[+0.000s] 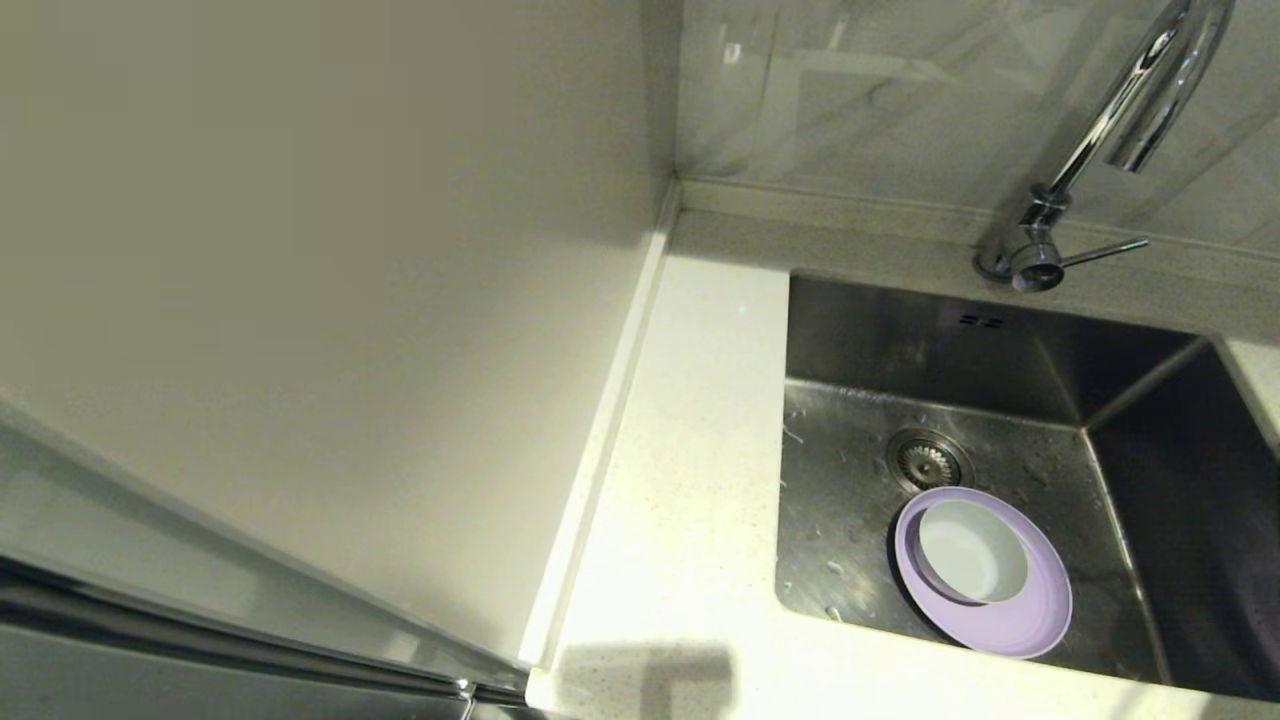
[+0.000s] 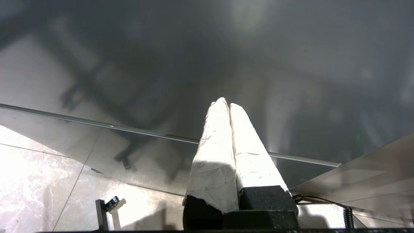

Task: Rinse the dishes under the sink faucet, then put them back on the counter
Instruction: Place the bowl on the table

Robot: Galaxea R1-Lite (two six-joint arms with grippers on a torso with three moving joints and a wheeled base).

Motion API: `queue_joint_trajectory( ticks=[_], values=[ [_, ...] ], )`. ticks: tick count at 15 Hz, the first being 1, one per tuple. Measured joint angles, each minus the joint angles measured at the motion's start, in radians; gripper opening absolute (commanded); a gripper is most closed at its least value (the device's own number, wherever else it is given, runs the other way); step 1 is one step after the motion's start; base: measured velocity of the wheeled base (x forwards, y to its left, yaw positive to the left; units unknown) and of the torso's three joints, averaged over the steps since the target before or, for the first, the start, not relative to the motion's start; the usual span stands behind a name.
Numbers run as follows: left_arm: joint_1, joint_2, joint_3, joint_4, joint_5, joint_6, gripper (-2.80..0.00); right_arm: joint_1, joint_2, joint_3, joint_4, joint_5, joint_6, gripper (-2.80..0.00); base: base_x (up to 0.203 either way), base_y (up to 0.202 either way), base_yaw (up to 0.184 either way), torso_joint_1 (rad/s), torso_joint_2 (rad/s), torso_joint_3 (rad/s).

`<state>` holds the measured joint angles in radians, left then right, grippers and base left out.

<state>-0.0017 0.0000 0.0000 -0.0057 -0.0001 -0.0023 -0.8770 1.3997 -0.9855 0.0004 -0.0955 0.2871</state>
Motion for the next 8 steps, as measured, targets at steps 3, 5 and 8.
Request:
queue_joint_trajectory(
  ticks=[3, 5, 8],
  values=[
    [0.000, 0.000, 0.000, 0.000, 0.000, 0.000, -2.80, -0.011, 0.039, -0.008, 0.059, 0.001, 0.081, -2.80, 0.000, 0.000, 0.000, 0.000, 0.00, 0.000],
    [0.000, 0.000, 0.000, 0.000, 0.000, 0.000, -2.80, -0.020, 0.082, -0.015, 0.069, 0.001, 0.134, -2.80, 0.000, 0.000, 0.000, 0.000, 0.00, 0.000],
    [0.000, 0.000, 0.000, 0.000, 0.000, 0.000, -2.80, -0.040, 0.149, -0.028, 0.060, 0.001, 0.178, -2.80, 0.000, 0.000, 0.000, 0.000, 0.00, 0.000]
  ],
)
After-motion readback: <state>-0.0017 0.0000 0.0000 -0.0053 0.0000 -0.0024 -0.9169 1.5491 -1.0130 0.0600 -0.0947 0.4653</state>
